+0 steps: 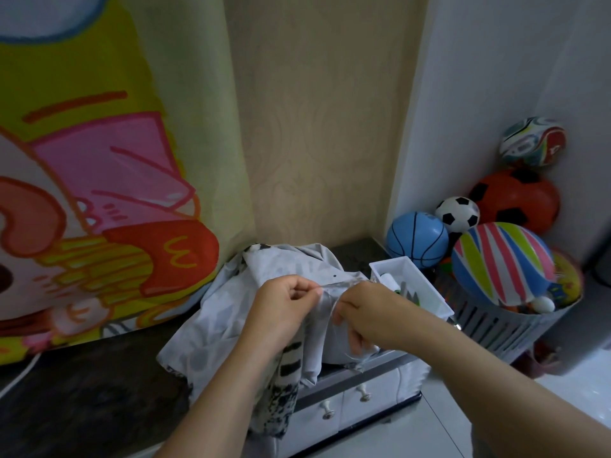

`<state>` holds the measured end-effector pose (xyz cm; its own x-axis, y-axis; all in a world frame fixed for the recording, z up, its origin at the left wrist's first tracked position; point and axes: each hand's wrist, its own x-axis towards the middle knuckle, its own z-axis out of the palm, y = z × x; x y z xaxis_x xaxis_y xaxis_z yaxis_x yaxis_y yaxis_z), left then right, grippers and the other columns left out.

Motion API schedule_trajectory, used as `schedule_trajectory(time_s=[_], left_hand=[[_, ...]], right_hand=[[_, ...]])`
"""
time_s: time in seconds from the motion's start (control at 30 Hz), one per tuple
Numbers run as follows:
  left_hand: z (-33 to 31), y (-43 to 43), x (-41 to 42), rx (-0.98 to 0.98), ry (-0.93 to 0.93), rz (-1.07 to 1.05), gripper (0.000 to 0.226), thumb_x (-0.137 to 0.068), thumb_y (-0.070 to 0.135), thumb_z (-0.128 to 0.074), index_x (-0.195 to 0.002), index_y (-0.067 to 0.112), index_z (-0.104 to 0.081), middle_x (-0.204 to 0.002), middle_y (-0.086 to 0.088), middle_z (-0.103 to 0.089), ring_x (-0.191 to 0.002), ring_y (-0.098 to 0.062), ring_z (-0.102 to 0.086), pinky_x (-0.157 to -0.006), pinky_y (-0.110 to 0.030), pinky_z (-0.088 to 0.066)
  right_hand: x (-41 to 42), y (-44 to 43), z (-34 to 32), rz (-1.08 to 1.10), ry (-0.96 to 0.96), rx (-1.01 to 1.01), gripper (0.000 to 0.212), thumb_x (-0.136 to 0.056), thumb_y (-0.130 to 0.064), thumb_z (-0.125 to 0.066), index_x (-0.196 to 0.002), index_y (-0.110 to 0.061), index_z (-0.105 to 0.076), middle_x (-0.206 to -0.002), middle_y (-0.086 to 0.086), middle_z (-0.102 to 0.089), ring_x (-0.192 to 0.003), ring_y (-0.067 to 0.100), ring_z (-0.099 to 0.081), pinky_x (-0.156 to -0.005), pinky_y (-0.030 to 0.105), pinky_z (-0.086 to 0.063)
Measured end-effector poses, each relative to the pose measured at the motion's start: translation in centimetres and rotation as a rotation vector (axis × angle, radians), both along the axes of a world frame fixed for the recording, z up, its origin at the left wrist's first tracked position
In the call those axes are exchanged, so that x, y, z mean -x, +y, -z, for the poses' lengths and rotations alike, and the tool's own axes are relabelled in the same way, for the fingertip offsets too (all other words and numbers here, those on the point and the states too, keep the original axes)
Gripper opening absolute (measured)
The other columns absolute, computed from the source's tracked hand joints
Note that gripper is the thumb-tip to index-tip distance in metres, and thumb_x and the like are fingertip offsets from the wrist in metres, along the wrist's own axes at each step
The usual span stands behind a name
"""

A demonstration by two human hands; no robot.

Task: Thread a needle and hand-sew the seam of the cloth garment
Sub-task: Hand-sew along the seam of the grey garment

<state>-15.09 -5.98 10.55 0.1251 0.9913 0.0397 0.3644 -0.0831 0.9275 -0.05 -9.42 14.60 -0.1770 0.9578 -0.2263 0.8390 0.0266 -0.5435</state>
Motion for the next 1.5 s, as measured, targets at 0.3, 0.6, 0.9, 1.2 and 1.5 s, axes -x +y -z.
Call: schedule_trajectory(time_s=[0.3, 0.6, 0.9, 1.2, 1.5], left_hand=[[0.4, -0.9, -0.8, -0.292, 0.184, -0.064, 0.013, -0.087, 0.022, -0.067, -0.075, 0.026, -0.066, -0.07, 0.016, -0.066, -0.069, 0.001, -0.062, -0.065, -0.018, -0.052], [0.3, -0.7, -0.8, -0.122, -0.105, -0.113, 0.013, -0.088, 0.015, -0.066, -0.077, 0.023, -0.068, -0.071, 0.013, -0.069, -0.068, 0.003, -0.063, -0.061, -0.007, -0.046], [-0.1, -0.8, -1.3, -0.041, -0.244, -0.058, 0.012, -0.09, 0.013, -0.064, -0.081, 0.017, -0.07, -0.074, 0.006, -0.072, -0.068, -0.001, -0.065, -0.06, -0.012, -0.048], [0.2, -1.0, -0.7, -0.092, -0.296, 0.065, 0.016, -0.087, 0.008, -0.066, -0.076, 0.019, -0.069, -0.073, 0.011, -0.07, -0.073, -0.001, -0.064, -0.068, -0.011, -0.047], [0.1, -1.1, -0.2, -0.112, -0.249, 0.167, 0.014, -0.088, 0.01, -0.065, -0.079, 0.02, -0.07, -0.079, 0.008, -0.071, -0.079, -0.004, -0.065, -0.073, -0.014, -0.048]], right_hand=[[0.6, 0.5, 0.5, 0.046, 0.02, -0.035, 0.032, -0.098, -0.016, -0.037, -0.099, 0.0, -0.066, -0.09, 0.016, -0.068, -0.083, 0.027, -0.065, -0.081, 0.037, -0.054], [0.0, 0.3, 0.8, 0.183, 0.253, -0.157, 0.008, -0.094, -0.028, -0.054, -0.086, -0.03, -0.056, -0.065, -0.01, -0.068, -0.061, 0.0, -0.063, -0.055, 0.006, -0.043], [-0.2, 0.5, 1.2, 0.085, 0.286, -0.332, 0.013, -0.083, -0.024, -0.07, -0.077, -0.032, -0.061, -0.076, -0.018, -0.062, -0.071, -0.013, -0.055, -0.068, 0.001, -0.042], [-2.1, 1.5, -0.9, 0.254, 0.319, -0.296, 0.022, -0.088, -0.039, -0.06, -0.092, -0.023, -0.074, -0.089, 0.0, -0.07, -0.084, 0.017, -0.064, -0.077, 0.032, -0.052], [-2.0, 2.0, -1.8, 0.248, 0.484, -0.118, 0.018, -0.086, -0.041, -0.062, -0.082, -0.027, -0.074, -0.083, -0.016, -0.068, -0.084, -0.002, -0.06, -0.067, 0.012, -0.046]])
